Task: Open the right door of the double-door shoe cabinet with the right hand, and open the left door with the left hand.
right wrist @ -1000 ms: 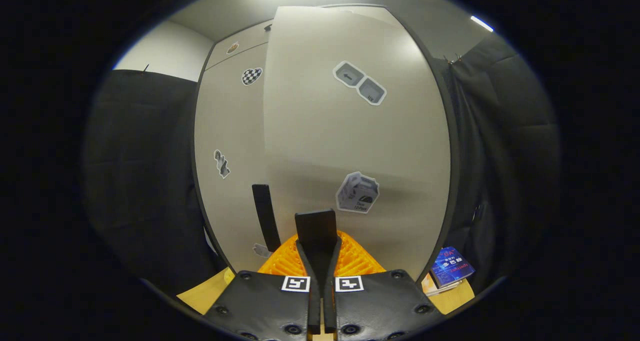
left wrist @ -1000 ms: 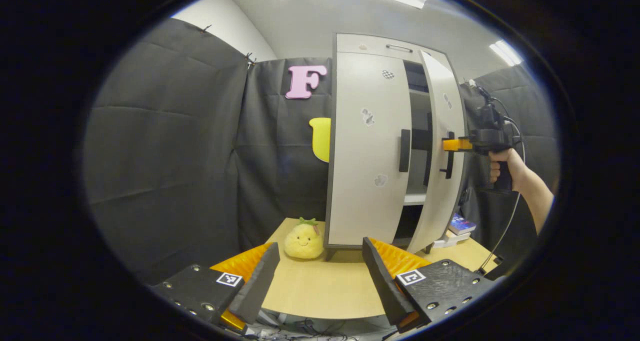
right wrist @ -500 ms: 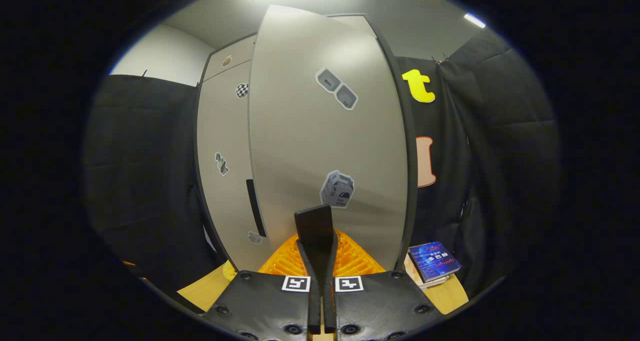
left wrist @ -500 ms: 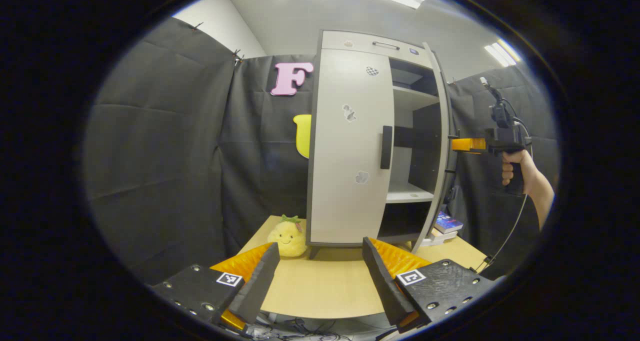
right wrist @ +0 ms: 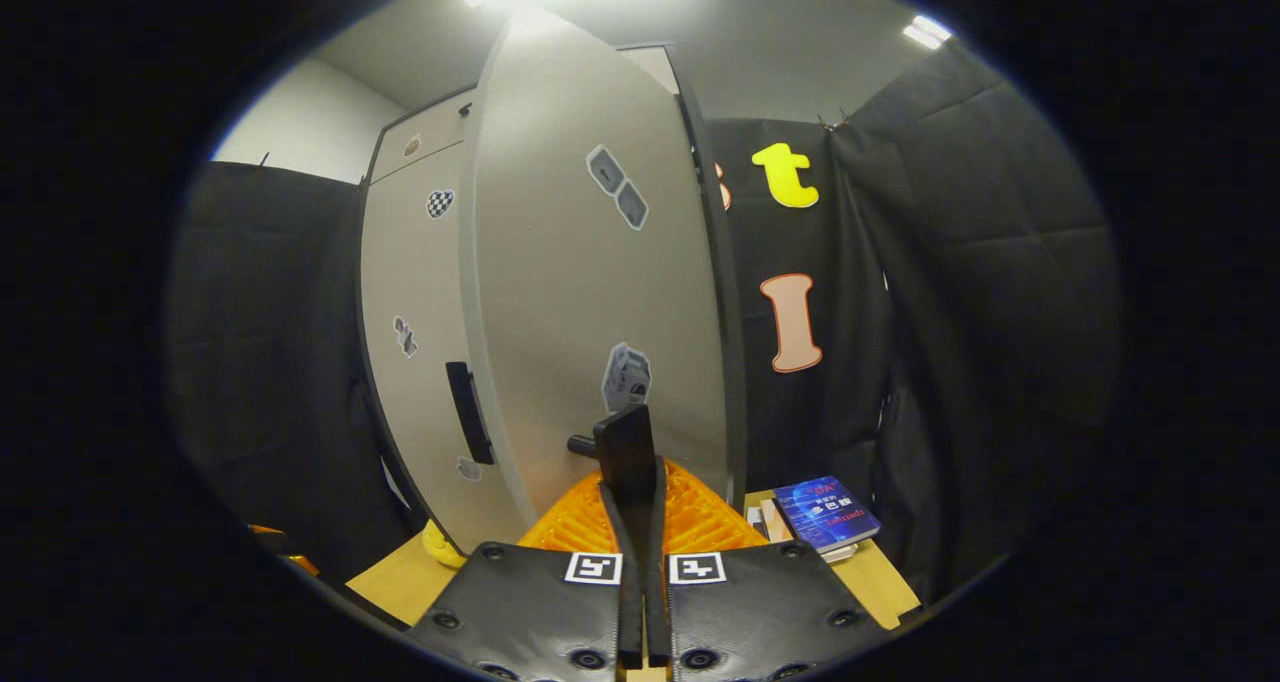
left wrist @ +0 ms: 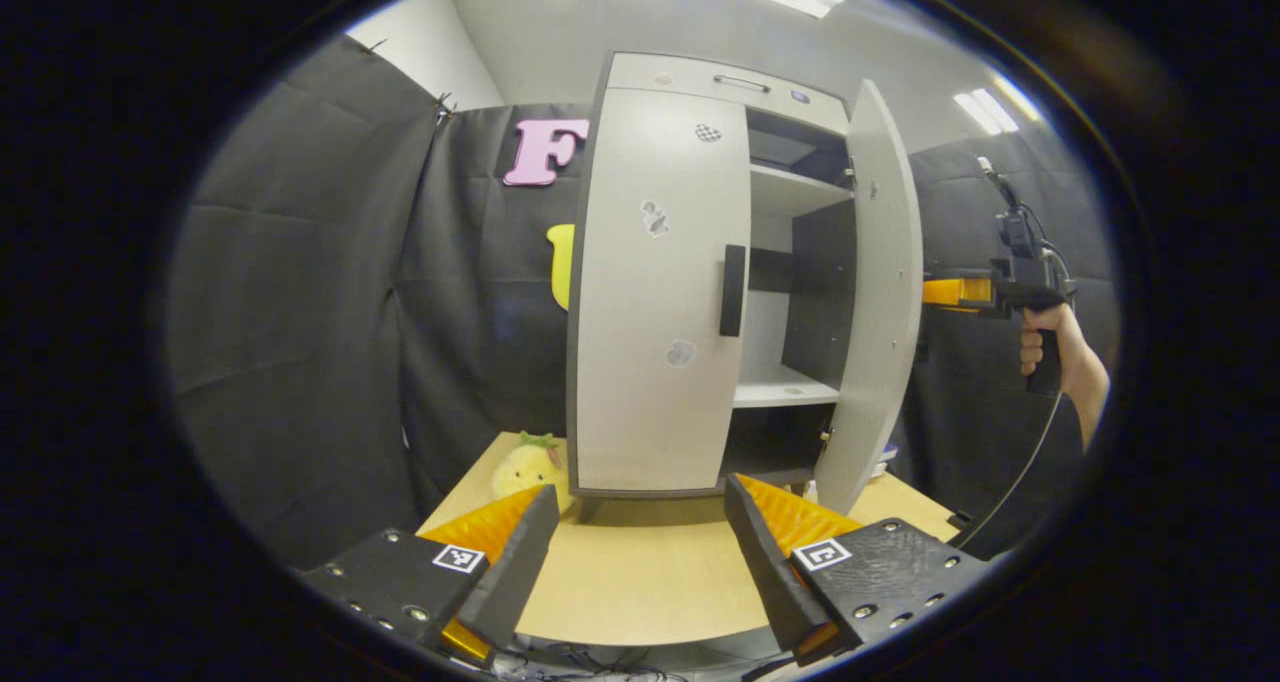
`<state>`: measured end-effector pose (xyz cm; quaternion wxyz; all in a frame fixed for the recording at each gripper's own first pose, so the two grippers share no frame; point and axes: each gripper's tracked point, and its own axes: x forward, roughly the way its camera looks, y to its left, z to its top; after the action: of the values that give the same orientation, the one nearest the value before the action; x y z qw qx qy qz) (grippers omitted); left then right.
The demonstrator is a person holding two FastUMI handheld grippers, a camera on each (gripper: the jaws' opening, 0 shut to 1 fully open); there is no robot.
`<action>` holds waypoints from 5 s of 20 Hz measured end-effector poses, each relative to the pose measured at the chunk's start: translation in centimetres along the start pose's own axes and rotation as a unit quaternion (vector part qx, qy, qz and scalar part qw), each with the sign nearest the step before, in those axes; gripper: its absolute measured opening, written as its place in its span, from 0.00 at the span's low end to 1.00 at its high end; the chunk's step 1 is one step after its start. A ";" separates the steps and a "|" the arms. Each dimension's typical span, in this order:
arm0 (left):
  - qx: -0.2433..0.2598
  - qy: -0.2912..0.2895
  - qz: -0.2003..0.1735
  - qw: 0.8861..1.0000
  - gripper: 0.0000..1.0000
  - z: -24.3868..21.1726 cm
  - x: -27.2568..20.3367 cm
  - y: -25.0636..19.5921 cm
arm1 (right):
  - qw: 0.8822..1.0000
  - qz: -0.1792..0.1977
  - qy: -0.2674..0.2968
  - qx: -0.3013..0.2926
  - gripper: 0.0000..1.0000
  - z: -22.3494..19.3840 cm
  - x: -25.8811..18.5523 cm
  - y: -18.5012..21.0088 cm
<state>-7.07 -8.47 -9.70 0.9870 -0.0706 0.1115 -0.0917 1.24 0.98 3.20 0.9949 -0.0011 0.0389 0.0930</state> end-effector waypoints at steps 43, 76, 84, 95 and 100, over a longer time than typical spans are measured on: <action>-0.020 -0.001 -0.066 0.998 0.95 1.1 8.6 -0.6 | 0.982 -0.183 -0.008 0.049 0.03 -2.8 -10.0 -18.8; 0.069 -0.109 0.032 0.991 0.64 18.6 32.0 -14.1 | 0.984 -0.176 0.005 0.004 0.98 -1.6 8.2 -36.2; 0.041 -0.122 0.072 0.989 0.28 19.1 32.8 -13.0 | 0.986 -0.163 0.038 0.001 0.98 -3.3 11.4 -38.0; 0.038 -0.110 0.085 0.990 0.05 18.5 32.9 -13.0 | 0.989 -0.135 0.053 0.016 0.98 -4.9 14.2 -37.4; 0.034 -0.107 0.078 0.991 0.05 18.3 32.4 -12.9 | 0.990 -0.127 0.056 0.015 0.92 -5.8 13.1 -36.3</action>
<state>26.13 -25.24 3.28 0.9992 -0.0379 0.0077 -0.0097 20.33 -32.30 -3.83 0.9948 0.0039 0.0953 -0.0345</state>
